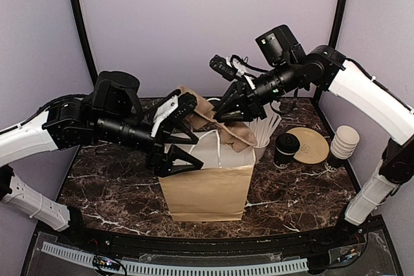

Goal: Pack the takeout coffee

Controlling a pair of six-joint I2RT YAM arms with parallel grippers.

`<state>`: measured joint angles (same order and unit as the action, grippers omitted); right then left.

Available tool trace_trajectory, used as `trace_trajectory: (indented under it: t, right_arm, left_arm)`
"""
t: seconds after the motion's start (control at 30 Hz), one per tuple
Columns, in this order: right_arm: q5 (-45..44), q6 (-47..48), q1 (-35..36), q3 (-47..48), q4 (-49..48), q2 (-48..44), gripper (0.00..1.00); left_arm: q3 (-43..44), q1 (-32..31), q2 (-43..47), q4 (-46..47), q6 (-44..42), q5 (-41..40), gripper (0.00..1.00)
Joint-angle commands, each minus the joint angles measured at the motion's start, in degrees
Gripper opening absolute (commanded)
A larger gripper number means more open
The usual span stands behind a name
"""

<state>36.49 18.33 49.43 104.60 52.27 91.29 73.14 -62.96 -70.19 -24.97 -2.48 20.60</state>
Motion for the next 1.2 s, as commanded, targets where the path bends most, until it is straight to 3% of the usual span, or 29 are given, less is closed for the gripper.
trace_trajectory:
  t: [0.0,0.33,0.47,0.67,0.87,1.17]
  right_arm:
    - [1.1,-1.0,-0.3,-0.3,-2.3,-1.6,0.28]
    - [1.3,-1.6,-0.3,-0.3,-2.6,-0.6,0.28]
    - [1.3,-1.9,-0.3,-0.5,-2.7,-0.5,0.28]
    - [0.3,-2.2,-0.3,-1.4,-3.0,-0.6,0.28]
    - [-0.4,-2.6,-0.3,-2.6,-3.6,-0.7,0.28]
    - [-2.9,0.2,1.3,-4.4,-1.0,-0.3,0.28]
  left_arm:
    - [1.4,-0.5,0.3,-1.0,-2.4,-6.2,0.79]
    - [0.3,-0.6,1.6,-1.0,-3.4,-8.1,0.77]
    - [0.1,-0.6,-0.6,-1.1,-3.2,-4.6,0.74]
    - [0.9,-0.9,-2.3,-1.2,-2.8,-2.4,0.62]
    - [1.7,-2.2,-2.0,0.1,-2.1,-0.5,0.41]
    - [2.3,-5.6,-0.4,0.3,-1.3,-0.9,0.3]
